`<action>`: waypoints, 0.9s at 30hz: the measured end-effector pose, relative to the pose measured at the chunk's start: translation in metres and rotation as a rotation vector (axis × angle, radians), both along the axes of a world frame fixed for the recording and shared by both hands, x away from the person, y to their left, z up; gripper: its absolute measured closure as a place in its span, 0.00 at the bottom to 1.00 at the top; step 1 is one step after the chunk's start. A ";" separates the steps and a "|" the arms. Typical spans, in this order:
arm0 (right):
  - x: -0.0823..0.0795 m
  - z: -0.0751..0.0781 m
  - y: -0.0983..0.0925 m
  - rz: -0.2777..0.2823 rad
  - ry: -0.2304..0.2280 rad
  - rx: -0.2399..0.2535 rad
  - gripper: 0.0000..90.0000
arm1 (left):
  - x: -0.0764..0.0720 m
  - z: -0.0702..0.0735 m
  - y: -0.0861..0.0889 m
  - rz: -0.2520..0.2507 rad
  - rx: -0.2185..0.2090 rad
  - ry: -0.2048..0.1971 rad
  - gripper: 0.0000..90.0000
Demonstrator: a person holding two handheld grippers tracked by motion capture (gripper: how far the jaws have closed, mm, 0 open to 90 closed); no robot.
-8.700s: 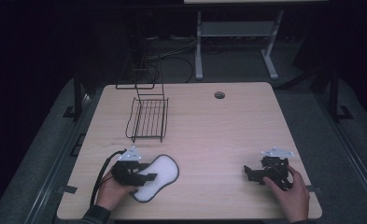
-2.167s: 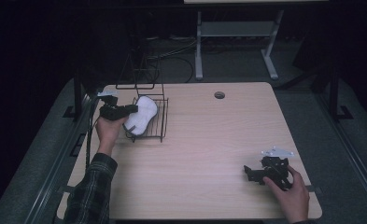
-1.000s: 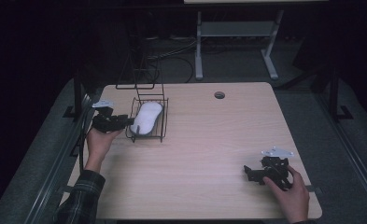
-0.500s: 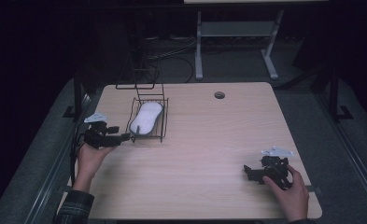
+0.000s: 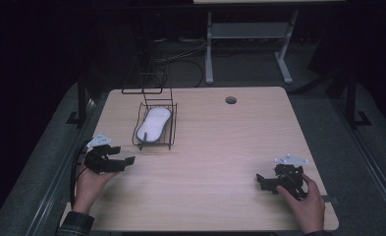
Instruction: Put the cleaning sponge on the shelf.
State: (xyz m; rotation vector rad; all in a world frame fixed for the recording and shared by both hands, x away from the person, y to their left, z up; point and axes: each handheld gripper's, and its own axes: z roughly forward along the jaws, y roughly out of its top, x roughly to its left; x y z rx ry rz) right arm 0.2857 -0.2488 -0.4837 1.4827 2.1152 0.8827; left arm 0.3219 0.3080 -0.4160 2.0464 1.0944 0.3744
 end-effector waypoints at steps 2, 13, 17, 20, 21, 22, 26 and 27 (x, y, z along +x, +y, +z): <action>0.000 0.000 0.000 0.000 0.001 0.001 0.00 | -0.005 -0.002 -0.001 -0.009 0.006 0.000 0.24; -0.001 0.000 0.000 0.004 0.001 0.001 0.00 | -0.031 -0.015 -0.005 -0.040 0.045 0.018 0.19; -0.001 0.000 0.000 0.004 0.001 0.001 0.00 | -0.039 -0.021 -0.005 -0.042 0.056 0.025 0.18; -0.001 0.000 0.000 0.004 0.001 0.001 0.00 | -0.046 -0.028 -0.005 -0.047 0.065 0.043 0.18; -0.001 0.000 0.000 0.004 0.001 0.001 0.00 | -0.047 -0.030 -0.005 -0.048 0.069 0.047 0.18; -0.001 0.000 0.000 0.004 0.001 0.001 0.00 | -0.048 -0.032 -0.005 -0.049 0.072 0.051 0.17; -0.001 0.000 0.000 0.004 0.001 0.000 0.00 | -0.051 -0.037 -0.005 -0.051 0.081 0.060 0.16; -0.001 0.000 0.000 0.004 0.001 0.001 0.00 | -0.051 -0.038 -0.005 -0.058 0.088 0.061 0.16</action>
